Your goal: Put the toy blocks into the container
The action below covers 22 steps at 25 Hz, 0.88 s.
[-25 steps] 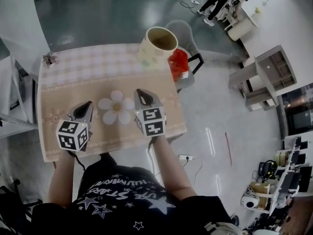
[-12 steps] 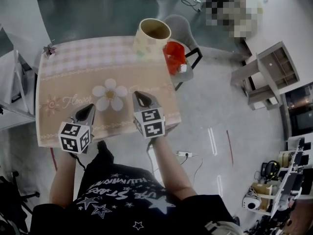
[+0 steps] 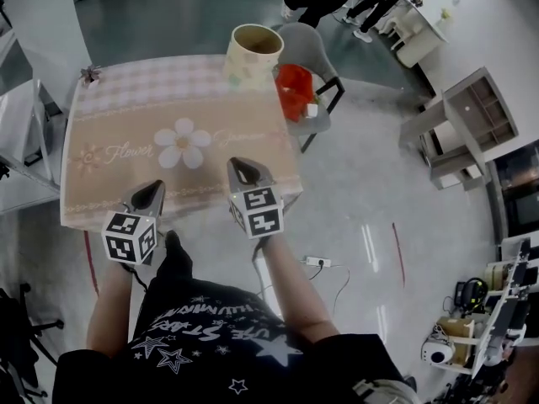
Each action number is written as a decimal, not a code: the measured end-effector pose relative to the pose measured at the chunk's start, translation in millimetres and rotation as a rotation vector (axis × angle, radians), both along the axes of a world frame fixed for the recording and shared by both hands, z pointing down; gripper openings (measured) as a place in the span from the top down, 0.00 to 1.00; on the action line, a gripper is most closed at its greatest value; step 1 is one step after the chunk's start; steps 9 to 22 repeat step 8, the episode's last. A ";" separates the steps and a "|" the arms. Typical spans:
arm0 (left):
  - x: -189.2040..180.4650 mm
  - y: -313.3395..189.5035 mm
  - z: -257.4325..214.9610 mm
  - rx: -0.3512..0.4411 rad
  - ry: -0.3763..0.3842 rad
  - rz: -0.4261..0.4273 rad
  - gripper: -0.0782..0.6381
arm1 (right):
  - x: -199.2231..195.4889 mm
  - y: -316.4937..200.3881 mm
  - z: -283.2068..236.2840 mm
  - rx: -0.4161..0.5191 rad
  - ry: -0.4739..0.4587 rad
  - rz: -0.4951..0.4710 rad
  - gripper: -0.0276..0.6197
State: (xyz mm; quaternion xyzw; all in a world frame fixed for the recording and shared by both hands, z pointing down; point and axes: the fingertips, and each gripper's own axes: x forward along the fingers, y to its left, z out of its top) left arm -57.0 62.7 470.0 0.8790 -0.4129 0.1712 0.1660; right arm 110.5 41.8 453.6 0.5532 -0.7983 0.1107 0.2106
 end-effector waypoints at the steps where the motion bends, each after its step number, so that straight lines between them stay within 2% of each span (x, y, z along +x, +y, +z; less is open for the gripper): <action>1: 2.2 8.0 0.3 0.001 -0.001 0.001 0.88 | 1.5 8.0 0.4 0.000 -0.002 -0.001 0.95; 8: 12.3 59.3 1.9 -0.009 0.002 -0.016 0.88 | 17.4 62.3 -1.8 0.002 -0.013 0.000 0.95; 22: 12.3 59.3 1.9 -0.009 0.002 -0.016 0.88 | 17.4 62.3 -1.8 0.002 -0.013 0.000 0.95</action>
